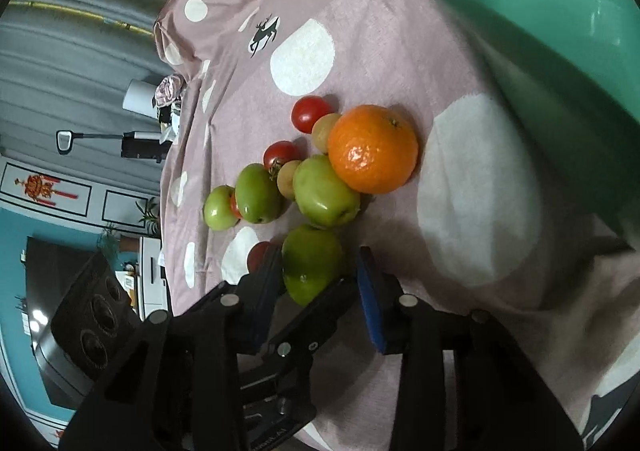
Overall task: Organize fruits
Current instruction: 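Move the right tool to the elongated green tomato and close on it, then lift the green tomato with the right tool and carry it over the green bowl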
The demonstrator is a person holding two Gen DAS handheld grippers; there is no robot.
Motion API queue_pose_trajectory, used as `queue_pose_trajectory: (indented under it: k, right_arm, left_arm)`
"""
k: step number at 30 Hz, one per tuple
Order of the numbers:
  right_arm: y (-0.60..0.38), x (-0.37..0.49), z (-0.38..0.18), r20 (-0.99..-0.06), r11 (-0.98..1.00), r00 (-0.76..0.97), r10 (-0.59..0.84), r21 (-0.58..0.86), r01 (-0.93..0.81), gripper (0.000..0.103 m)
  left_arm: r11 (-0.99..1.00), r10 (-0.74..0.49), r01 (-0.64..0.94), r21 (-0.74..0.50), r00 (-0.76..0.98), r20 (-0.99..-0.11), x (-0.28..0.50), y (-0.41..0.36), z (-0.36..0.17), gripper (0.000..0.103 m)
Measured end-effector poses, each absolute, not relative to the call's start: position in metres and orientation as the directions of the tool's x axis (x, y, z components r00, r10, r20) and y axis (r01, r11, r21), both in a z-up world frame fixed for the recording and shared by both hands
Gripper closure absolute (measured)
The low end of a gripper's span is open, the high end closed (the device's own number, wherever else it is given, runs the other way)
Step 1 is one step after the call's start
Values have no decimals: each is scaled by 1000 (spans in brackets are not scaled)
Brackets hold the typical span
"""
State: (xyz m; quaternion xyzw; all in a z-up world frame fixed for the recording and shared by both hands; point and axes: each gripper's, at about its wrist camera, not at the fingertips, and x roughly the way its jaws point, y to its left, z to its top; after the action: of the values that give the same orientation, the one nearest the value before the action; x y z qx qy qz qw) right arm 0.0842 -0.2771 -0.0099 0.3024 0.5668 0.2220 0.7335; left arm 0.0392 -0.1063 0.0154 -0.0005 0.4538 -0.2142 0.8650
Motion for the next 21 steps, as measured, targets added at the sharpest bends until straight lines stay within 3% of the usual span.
queue_pose_trajectory:
  k: [6,15,21]
  right_arm:
    - [-275,80,-7,-678,708,274,682,706,-14,72]
    - [-275,76,-4,-660,686,278,698,727,5,74]
    - [-282,66,19,-582,625,317,749,779,-47,76]
  left_arm:
    - [914,-353,367,-174,509,-785,32,-106,14,65]
    - [922,-328,359,-144,532,-780,22,-109,20,65]
    - [923,-323,372,-101,606,-727,8,-110,48,65]
